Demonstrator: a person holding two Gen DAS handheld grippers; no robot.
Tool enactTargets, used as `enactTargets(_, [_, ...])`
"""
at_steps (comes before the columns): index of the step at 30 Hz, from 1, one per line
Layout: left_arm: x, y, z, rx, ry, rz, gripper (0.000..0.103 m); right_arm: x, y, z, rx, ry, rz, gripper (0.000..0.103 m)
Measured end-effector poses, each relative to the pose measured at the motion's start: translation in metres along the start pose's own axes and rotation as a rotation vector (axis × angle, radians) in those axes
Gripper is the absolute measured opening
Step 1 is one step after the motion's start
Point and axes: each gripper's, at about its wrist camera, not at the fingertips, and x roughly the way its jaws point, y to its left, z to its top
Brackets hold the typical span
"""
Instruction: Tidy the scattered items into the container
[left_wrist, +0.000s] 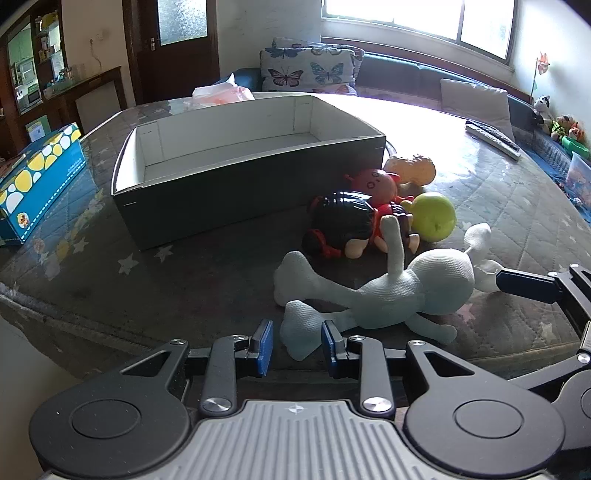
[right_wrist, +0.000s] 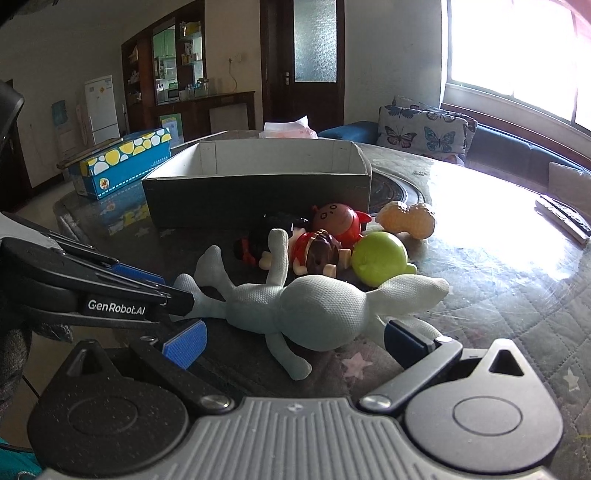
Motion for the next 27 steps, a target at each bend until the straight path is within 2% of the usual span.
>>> enactTargets(27, [0.0046,0.0097,0.0050,0.002,0.025,0.010,0.031,0.0093,0.0032,0.0055,-0.005,0.017,0.007,0.103])
